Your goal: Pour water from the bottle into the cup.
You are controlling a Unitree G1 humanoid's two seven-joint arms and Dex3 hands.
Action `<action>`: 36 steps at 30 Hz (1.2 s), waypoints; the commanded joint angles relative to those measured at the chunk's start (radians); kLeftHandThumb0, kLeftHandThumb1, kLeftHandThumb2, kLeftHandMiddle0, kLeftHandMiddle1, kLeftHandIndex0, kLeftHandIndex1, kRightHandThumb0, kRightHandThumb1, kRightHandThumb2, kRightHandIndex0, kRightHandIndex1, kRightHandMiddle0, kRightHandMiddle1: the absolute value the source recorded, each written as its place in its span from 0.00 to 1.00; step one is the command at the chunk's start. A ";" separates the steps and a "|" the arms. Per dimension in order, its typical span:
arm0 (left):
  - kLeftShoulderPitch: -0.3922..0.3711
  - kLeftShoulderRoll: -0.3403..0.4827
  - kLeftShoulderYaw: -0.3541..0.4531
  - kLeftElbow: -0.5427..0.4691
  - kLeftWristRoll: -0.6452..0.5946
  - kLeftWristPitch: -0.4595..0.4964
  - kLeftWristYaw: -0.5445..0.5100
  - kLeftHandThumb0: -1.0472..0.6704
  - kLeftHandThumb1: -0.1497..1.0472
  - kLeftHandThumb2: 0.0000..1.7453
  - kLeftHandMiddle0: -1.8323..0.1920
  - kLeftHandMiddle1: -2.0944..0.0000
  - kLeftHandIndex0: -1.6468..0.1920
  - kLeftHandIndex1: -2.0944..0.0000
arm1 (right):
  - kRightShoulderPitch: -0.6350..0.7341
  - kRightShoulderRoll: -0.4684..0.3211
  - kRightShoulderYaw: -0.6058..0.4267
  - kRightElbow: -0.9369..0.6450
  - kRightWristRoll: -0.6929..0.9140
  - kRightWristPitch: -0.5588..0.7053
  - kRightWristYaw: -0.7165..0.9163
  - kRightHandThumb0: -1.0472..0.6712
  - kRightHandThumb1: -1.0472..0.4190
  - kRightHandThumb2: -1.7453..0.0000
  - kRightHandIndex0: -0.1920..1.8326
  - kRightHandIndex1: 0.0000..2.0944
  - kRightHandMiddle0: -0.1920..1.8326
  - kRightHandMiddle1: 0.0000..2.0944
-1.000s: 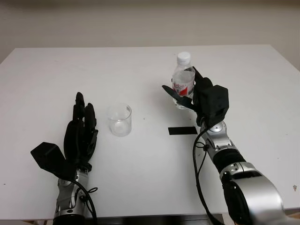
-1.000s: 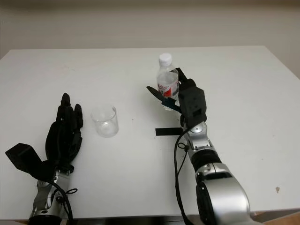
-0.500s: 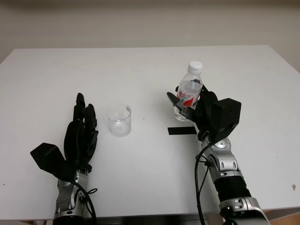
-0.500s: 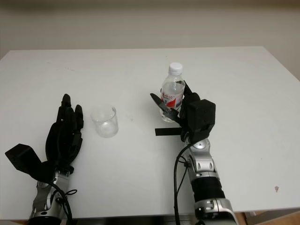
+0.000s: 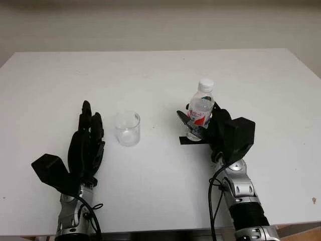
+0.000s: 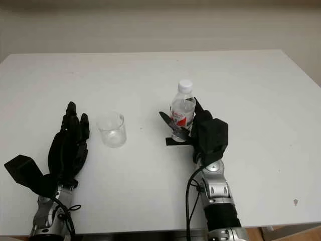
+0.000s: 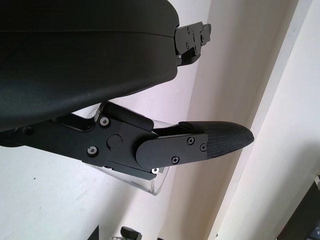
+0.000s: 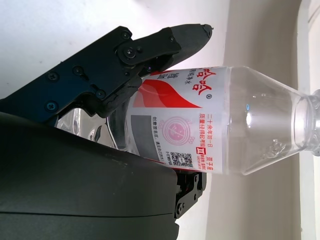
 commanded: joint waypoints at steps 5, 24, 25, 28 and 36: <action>0.049 -0.003 0.003 0.029 0.000 0.016 0.006 0.17 1.00 0.29 1.00 0.98 1.00 0.99 | -0.005 -0.003 0.011 0.001 -0.036 -0.002 -0.016 0.35 0.00 0.76 0.73 1.00 0.50 1.00; 0.064 0.012 0.008 0.012 -0.003 0.036 -0.003 0.17 1.00 0.29 1.00 0.98 1.00 0.99 | 0.023 0.040 -0.006 -0.023 0.010 0.023 -0.012 0.34 0.00 0.77 0.62 1.00 0.41 1.00; 0.063 0.013 0.010 0.013 -0.004 0.036 -0.004 0.17 1.00 0.29 1.00 0.98 1.00 0.99 | 0.026 0.046 -0.010 -0.022 0.016 0.014 -0.013 0.34 0.00 0.78 0.62 1.00 0.40 1.00; 0.062 0.015 0.015 0.013 -0.009 0.039 -0.005 0.17 1.00 0.29 1.00 0.98 1.00 0.98 | 0.038 0.075 -0.034 -0.013 0.052 -0.037 -0.018 0.28 0.00 0.90 0.43 1.00 0.26 1.00; 0.061 0.025 0.021 0.007 -0.019 0.054 -0.012 0.17 1.00 0.28 1.00 0.98 1.00 0.98 | 0.104 0.031 -0.014 0.013 0.034 -0.184 0.063 0.19 0.06 0.97 0.08 0.12 0.05 0.17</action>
